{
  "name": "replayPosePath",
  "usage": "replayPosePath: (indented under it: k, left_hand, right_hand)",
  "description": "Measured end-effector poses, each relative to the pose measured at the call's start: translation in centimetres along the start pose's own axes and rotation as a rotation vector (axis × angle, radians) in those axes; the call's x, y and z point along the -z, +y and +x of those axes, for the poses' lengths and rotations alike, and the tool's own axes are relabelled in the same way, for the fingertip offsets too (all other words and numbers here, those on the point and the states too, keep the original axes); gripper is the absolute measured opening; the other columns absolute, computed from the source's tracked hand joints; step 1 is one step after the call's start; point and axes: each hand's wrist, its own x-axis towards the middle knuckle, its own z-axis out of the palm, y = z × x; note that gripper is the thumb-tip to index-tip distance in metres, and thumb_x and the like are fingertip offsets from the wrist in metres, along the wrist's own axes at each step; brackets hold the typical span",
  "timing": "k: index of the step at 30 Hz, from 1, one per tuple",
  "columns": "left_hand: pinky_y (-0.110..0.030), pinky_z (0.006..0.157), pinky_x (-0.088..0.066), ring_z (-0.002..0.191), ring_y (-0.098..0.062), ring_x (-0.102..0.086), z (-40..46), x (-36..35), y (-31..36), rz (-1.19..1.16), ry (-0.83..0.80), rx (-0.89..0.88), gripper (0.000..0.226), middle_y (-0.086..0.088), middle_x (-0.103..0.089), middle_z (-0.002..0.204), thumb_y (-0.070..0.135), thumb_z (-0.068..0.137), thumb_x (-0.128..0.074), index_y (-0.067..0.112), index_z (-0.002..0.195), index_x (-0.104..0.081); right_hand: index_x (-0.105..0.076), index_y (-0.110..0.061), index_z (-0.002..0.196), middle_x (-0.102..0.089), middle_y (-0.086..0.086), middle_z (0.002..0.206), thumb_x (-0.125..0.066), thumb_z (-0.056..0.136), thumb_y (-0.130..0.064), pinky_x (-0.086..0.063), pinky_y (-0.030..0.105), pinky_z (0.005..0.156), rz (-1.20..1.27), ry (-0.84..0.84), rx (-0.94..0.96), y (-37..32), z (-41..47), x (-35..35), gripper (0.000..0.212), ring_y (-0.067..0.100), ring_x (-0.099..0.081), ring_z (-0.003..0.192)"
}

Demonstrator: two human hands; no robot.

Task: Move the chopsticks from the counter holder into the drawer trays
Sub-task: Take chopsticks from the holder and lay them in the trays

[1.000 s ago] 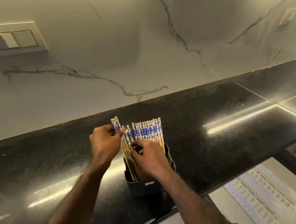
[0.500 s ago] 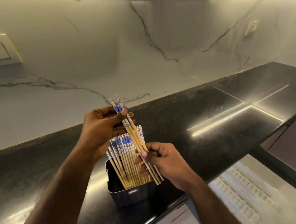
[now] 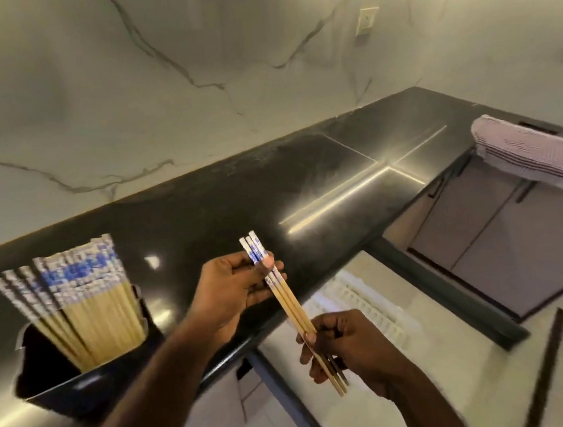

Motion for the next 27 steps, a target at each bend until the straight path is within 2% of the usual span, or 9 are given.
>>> replayPosePath:
  k: [3,6,9,13,18,20,22,24,27]
  left_hand:
    - [-0.041,0.082,-0.058,0.091,-0.03,-0.073,1.3,-4.9,-5.3,0.013,-0.012,0.093,0.015,-0.019,-0.074,0.098,0.004,0.087,-0.063,-0.001,0.1,-0.068]
    - [-0.032,0.073,-0.06,0.092,-0.029,-0.073,2.2,-8.9,-9.9,0.014,-0.066,0.195,0.017,-0.019,-0.074,0.099,0.004,0.087,-0.062,-0.004,0.102,-0.067]
    - [-0.031,0.07,-0.059,0.091,-0.031,-0.073,3.3,-11.6,-14.0,-0.015,-0.091,0.294,0.02,-0.02,-0.074,0.098,0.004,0.086,-0.065,-0.005,0.105,-0.067]
    - [-0.032,0.068,-0.06,0.084,-0.029,-0.074,5.8,-13.2,-18.7,0.019,0.03,0.389,0.016,-0.019,-0.075,0.09,0.002,0.085,-0.068,-0.006,0.098,-0.069]
    - [-0.033,0.072,-0.06,0.084,-0.03,-0.072,9.3,-12.1,-22.4,0.18,0.25,0.43,0.02,-0.022,-0.073,0.092,0.0,0.078,-0.076,-0.008,0.094,-0.069]
    - [-0.03,0.074,-0.058,0.085,-0.025,-0.07,10.4,-11.4,-23.2,0.317,0.304,0.395,0.024,-0.012,-0.073,0.094,0.004,0.076,-0.077,0.001,0.099,-0.071]
    - [-0.024,0.082,-0.051,0.097,-0.018,-0.066,11.2,-10.7,-23.8,0.548,0.302,0.358,0.035,-0.003,-0.069,0.111,0.01,0.082,-0.073,0.017,0.115,-0.062]
    - [-0.026,0.096,-0.043,0.118,-0.019,-0.058,11.6,-10.0,-24.4,0.863,0.263,0.299,0.049,-0.006,-0.061,0.13,0.019,0.088,-0.067,0.01,0.134,-0.052]
    - [-0.03,0.108,-0.034,0.132,-0.022,-0.045,11.3,-9.9,-24.8,1.234,0.187,0.195,0.053,-0.007,-0.052,0.14,0.031,0.095,-0.056,0.011,0.142,-0.042]
  right_hand:
    - [-0.073,0.0,0.087,-0.074,0.017,0.077,-0.06,0.093,-0.004,-0.059,0.038,0.066,-0.004,-0.003,-0.139,3.4,-1.2,5.7,0.016,0.026,-0.068,0.062]
    - [-0.072,0.007,0.088,-0.071,0.02,0.076,-0.06,0.092,-0.001,-0.059,0.039,0.067,-0.03,-0.012,-0.267,6.5,-1.7,10.5,0.015,0.03,-0.065,0.062]
    - [-0.071,0.011,0.09,-0.071,0.021,0.075,-0.061,0.091,-0.002,-0.06,0.039,0.066,-0.076,-0.012,-0.378,9.2,-1.3,14.0,0.017,0.03,-0.064,0.061]
    - [-0.072,0.008,0.087,-0.071,0.019,0.073,-0.062,0.09,-0.005,-0.06,0.04,0.068,-0.124,-0.006,-0.489,12.4,1.3,16.5,0.017,0.027,-0.065,0.059]
    - [-0.07,0.009,0.087,-0.069,0.019,0.071,-0.059,0.086,-0.003,-0.059,0.032,0.06,-0.159,-0.009,-0.498,14.1,6.1,16.3,0.017,0.023,-0.065,0.056]
    - [-0.07,0.008,0.085,-0.067,0.019,0.07,-0.056,0.086,-0.002,-0.058,0.034,0.062,-0.158,-0.003,-0.507,14.4,8.6,15.5,0.016,0.024,-0.064,0.055]
    - [-0.068,0.01,0.087,-0.067,0.019,0.07,-0.056,0.086,-0.002,-0.058,0.034,0.061,-0.174,-0.006,-0.529,14.6,11.2,14.6,0.017,0.024,-0.063,0.054]
    - [-0.068,0.009,0.084,-0.067,0.019,0.069,-0.057,0.086,-0.003,-0.059,0.034,0.06,-0.194,0.012,-0.538,15.2,13.6,13.7,0.017,0.025,-0.064,0.055]
    - [-0.068,0.006,0.08,-0.068,0.016,0.066,-0.059,0.085,-0.006,-0.061,0.033,0.059,-0.227,0.028,-0.56,16.3,16.6,12.5,0.016,0.023,-0.066,0.053]
